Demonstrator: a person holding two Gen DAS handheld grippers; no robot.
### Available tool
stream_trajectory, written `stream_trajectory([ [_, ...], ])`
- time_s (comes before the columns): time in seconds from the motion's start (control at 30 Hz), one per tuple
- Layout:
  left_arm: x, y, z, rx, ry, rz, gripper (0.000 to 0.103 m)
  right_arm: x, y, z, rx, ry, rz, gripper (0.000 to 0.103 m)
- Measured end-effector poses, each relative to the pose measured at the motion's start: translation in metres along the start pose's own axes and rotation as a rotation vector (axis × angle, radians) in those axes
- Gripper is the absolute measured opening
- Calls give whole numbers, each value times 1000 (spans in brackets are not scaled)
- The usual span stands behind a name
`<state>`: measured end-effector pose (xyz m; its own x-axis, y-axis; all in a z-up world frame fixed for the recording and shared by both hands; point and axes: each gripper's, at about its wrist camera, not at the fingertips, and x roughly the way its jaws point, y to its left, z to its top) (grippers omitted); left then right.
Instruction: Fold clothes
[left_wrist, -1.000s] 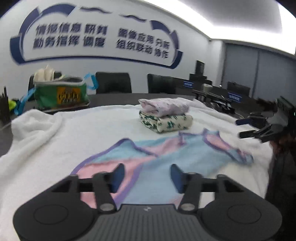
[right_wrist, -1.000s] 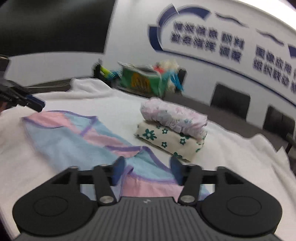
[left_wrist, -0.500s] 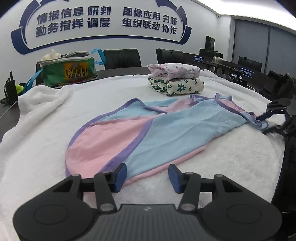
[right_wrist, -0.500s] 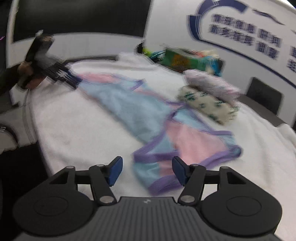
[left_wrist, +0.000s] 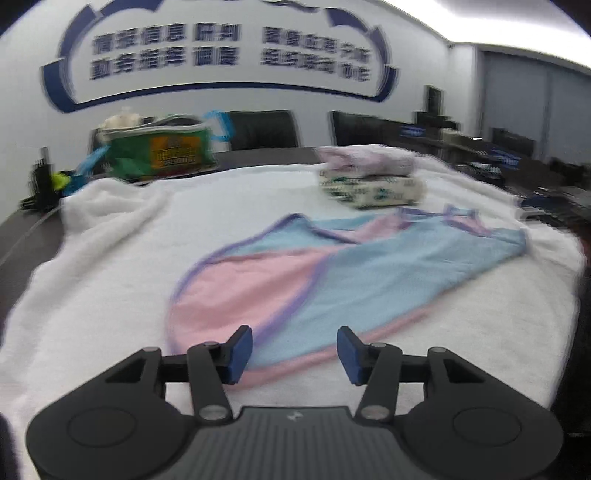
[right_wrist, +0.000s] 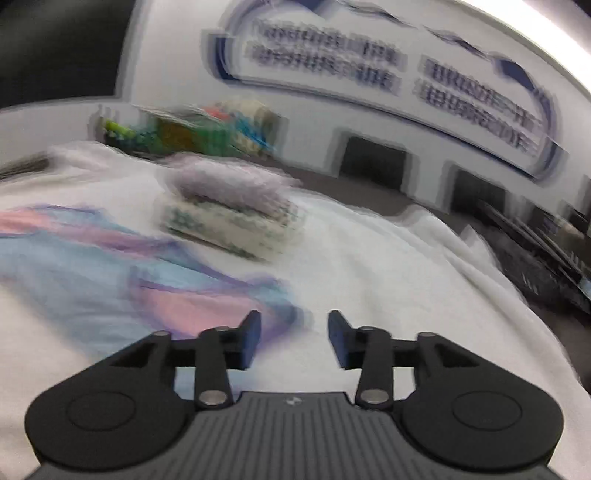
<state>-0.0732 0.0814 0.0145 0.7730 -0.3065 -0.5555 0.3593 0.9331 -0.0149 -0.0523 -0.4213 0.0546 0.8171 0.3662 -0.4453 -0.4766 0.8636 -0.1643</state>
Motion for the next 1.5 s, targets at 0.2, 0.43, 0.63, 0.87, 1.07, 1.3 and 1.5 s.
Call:
stream_trajectory([
  [0.2, 13, 11, 2, -43, 63, 20, 37, 16, 28, -24, -126, 106, 89, 57],
  [0.43, 9, 19, 4, -90, 102, 16, 1, 20, -1, -32, -62, 130, 87, 6],
  [0.63, 1, 25, 6, -144, 158, 6, 0, 11, 1, -30, -115, 153, 100, 1],
  [0.87, 1, 27, 14, -175, 188, 26, 14, 7, 5, -28, -151, 199, 106, 8],
  [1.07, 4, -21, 57, -120, -2, -4, 38, -3, 23, 14, -76, -38, 156, 33],
  [1.3, 92, -92, 53, 43, 119, -21, 32, 87, 85, 33, -38, 112, 183, 31],
  [1.5, 92, -79, 47, -29, 94, -35, 42, 93, 72, 31, 35, 141, 136, 32],
])
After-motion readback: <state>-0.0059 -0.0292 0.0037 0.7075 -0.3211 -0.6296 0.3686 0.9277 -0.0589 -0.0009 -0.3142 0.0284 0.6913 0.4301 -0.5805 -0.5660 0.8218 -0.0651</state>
